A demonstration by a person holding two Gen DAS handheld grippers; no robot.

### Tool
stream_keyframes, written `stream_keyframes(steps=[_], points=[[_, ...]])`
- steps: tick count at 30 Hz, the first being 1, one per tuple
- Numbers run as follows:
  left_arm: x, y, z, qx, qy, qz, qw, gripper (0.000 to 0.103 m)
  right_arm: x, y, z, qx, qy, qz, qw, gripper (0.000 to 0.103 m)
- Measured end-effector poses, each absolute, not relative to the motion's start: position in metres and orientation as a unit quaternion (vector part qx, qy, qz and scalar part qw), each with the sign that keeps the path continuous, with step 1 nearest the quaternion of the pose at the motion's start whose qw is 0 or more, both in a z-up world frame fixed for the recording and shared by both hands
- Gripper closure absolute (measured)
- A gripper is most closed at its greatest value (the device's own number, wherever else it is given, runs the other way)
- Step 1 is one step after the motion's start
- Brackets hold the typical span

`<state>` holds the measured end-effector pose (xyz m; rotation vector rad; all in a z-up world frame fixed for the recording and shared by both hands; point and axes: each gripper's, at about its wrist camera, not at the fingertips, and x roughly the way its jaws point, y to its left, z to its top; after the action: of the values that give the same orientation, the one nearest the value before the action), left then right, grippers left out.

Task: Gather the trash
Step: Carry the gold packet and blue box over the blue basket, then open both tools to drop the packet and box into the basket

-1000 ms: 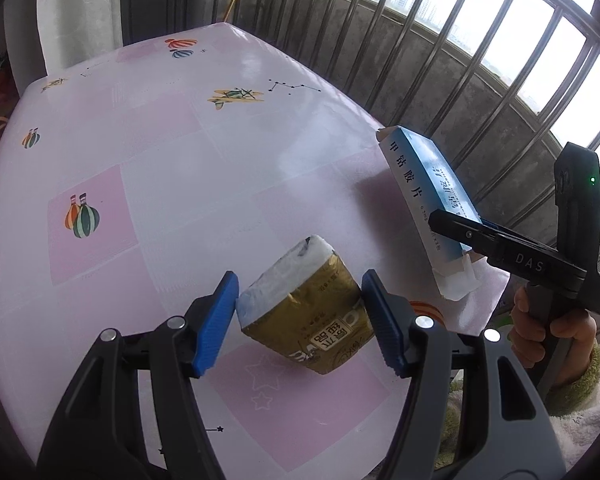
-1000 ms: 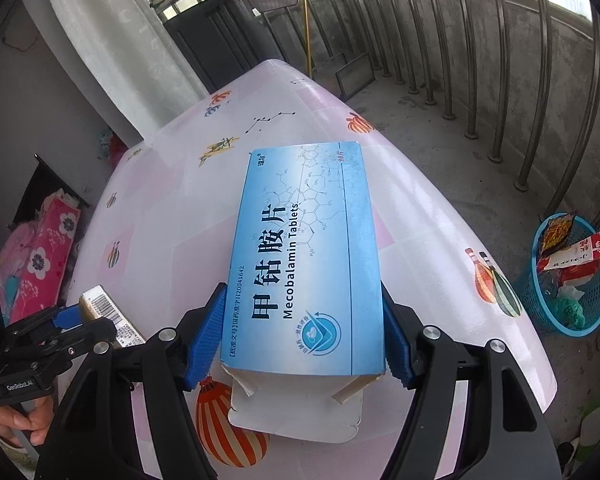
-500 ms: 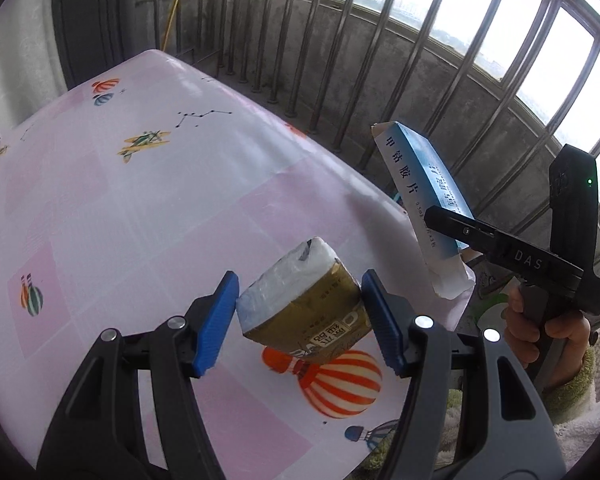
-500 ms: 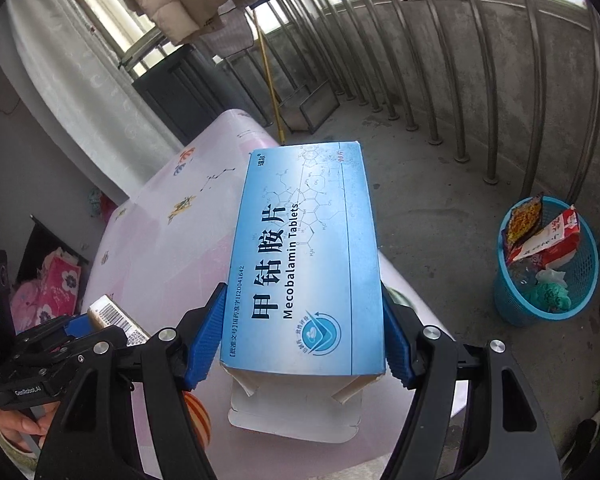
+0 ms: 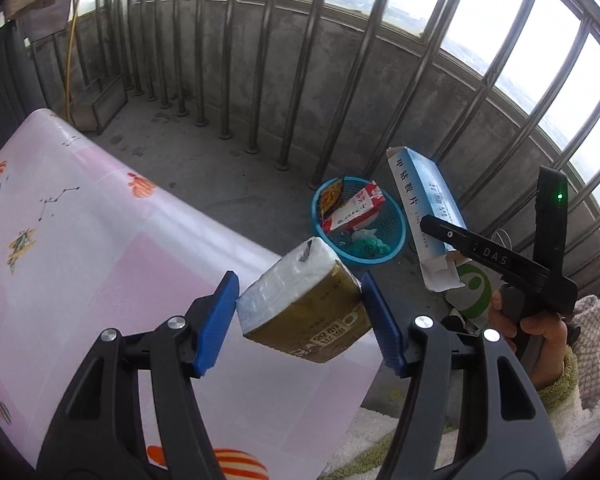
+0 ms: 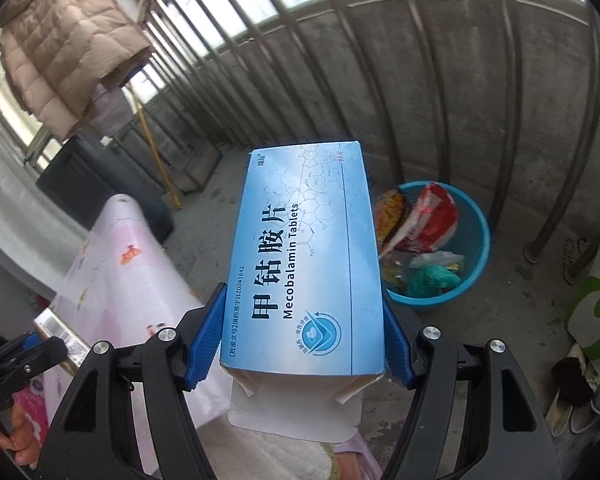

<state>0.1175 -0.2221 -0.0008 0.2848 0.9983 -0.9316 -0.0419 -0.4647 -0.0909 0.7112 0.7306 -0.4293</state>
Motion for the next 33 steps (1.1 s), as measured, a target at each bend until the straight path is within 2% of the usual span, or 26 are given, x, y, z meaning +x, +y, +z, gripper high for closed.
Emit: stream_keyframes(steps=[6,12,18,22,24,25,29,33], points=[[0.115,-0.284,-0.006,0.16,0.469,-0.472,0.729,0.043,-0.078,-0.516,-0.116,0.396,0.335,-0.273,0.81,0.035],[0.11,-0.349,-0.034,0.182,0.507,-0.497,0.68,0.043,-0.101,-0.546,-0.153,0.449,0.338,-0.307,0.768,0.035],[0.11,-0.417,-0.065,0.202,0.538,-0.513,0.638,0.043,-0.1,-0.57,-0.186,0.521,0.32,-0.323,0.722,0.035],[0.117,-0.465,-0.083,0.213,0.527,-0.514,0.642,0.043,-0.08,-0.604,-0.214,0.557,0.305,-0.352,0.688,0.033],[0.124,-0.491,-0.096,0.206,0.516,-0.519,0.65,0.034,-0.062,-0.626,-0.233,0.558,0.301,-0.366,0.681,0.03],[0.127,-0.5,-0.105,0.202,0.518,-0.517,0.65,0.024,-0.051,-0.637,-0.245,0.556,0.307,-0.368,0.679,0.029],[0.147,-0.519,-0.119,0.18,0.541,-0.486,0.662,0.024,-0.032,-0.664,-0.29,0.582,0.337,-0.379,0.635,0.029],[0.157,-0.496,-0.092,0.131,0.538,-0.496,0.669,0.024,-0.048,-0.658,-0.284,0.588,0.308,-0.38,0.644,0.029]])
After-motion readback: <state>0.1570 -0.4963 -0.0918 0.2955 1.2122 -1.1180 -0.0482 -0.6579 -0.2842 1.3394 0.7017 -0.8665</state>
